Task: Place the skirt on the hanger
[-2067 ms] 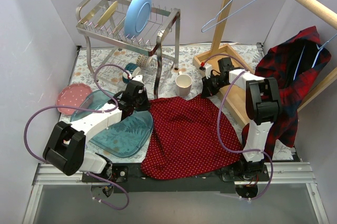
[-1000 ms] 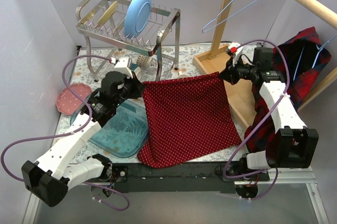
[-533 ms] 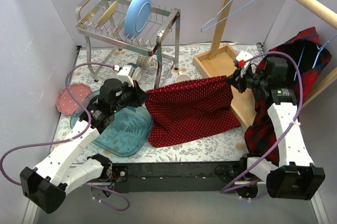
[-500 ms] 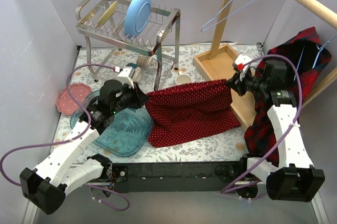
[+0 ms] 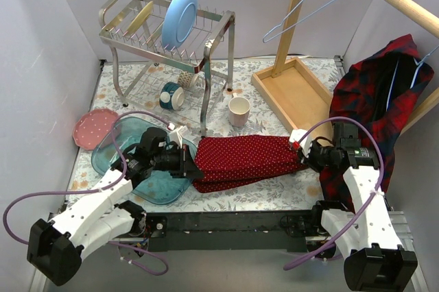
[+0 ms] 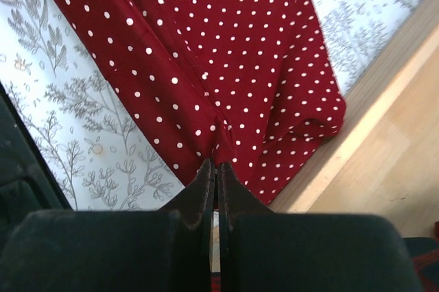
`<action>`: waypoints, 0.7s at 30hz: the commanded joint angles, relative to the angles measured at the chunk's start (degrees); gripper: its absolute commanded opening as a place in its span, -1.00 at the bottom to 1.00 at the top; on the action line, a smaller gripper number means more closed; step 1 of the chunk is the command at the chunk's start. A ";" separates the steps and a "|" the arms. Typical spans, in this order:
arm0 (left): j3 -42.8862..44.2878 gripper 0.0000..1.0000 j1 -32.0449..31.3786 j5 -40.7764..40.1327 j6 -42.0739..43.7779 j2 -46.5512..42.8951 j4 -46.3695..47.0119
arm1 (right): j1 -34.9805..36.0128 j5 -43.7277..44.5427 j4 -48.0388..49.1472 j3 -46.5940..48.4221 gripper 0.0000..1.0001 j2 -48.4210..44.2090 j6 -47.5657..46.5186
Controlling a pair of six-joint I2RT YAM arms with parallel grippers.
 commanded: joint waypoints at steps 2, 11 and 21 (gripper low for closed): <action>0.51 -1.00 -3.37 4.70 -2.05 -1.13 -2.12 | -0.28 1.61 -5.32 0.19 -0.97 0.37 -6.06; 0.26 -1.00 -19.54 -2.49 -6.79 3.08 -2.04 | -0.28 2.21 -11.04 -1.82 -0.97 -2.88 -12.03; 9.64 -1.00 -26.32 -9.63 -3.02 3.62 -6.25 | -0.28 4.07 -11.48 3.94 -0.97 -7.09 -11.08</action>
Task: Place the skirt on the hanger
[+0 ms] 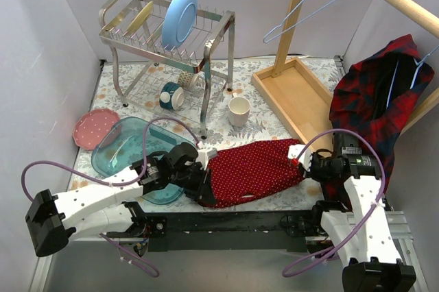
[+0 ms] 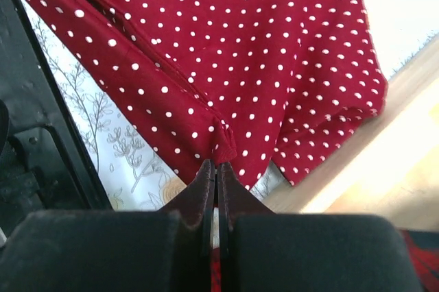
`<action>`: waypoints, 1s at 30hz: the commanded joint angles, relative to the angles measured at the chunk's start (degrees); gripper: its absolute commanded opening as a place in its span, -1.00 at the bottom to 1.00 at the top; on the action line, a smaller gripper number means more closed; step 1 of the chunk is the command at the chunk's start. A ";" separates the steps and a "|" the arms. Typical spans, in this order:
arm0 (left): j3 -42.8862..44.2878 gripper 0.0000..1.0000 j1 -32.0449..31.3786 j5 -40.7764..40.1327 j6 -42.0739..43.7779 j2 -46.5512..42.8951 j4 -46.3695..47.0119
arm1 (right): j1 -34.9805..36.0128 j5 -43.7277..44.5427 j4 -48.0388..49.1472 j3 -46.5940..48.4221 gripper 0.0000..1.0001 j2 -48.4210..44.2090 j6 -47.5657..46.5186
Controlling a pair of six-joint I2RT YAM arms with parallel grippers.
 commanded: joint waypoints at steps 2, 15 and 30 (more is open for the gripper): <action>13.74 -1.00 -0.90 -3.08 6.22 -5.83 -5.64 | -0.26 -0.26 0.68 10.09 -0.97 -3.74 2.63; 30.40 -1.00 0.41 -42.28 19.49 3.81 -0.94 | -0.17 -6.68 29.47 24.35 -0.97 11.52 30.76; 11.50 -1.00 11.05 -54.42 28.11 9.45 28.69 | 0.35 -6.95 67.65 5.72 -0.97 21.56 47.02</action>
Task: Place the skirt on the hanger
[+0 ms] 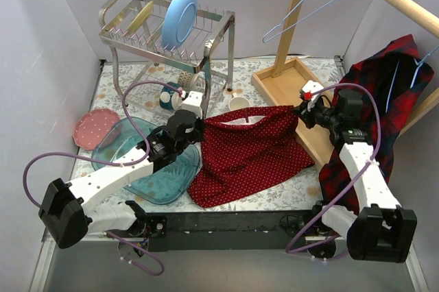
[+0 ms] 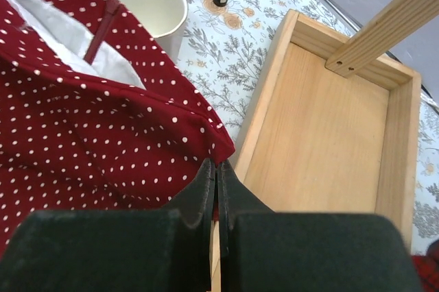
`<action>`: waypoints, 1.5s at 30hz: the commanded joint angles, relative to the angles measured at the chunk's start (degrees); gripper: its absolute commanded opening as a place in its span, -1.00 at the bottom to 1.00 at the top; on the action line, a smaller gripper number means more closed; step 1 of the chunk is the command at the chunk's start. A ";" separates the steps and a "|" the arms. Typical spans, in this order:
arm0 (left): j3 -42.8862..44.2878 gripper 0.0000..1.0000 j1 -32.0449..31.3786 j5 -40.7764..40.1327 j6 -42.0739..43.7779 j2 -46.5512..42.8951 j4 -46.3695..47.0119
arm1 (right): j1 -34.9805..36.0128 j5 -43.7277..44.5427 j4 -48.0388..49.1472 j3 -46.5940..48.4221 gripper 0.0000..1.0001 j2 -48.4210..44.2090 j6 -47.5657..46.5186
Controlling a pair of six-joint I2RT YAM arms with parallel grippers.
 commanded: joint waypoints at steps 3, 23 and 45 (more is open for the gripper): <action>-3.02 -1.00 0.12 -8.72 5.71 -2.96 11.11 | 0.31 0.36 13.50 1.52 -0.97 7.00 5.46; 18.66 -1.00 -0.23 34.93 7.30 -28.91 7.69 | 0.22 0.62 -28.06 47.22 -0.97 -15.05 -1.40; -9.85 -1.00 -0.23 24.18 -3.68 -28.91 17.15 | -0.65 3.88 -15.97 6.35 -0.97 -22.00 -2.27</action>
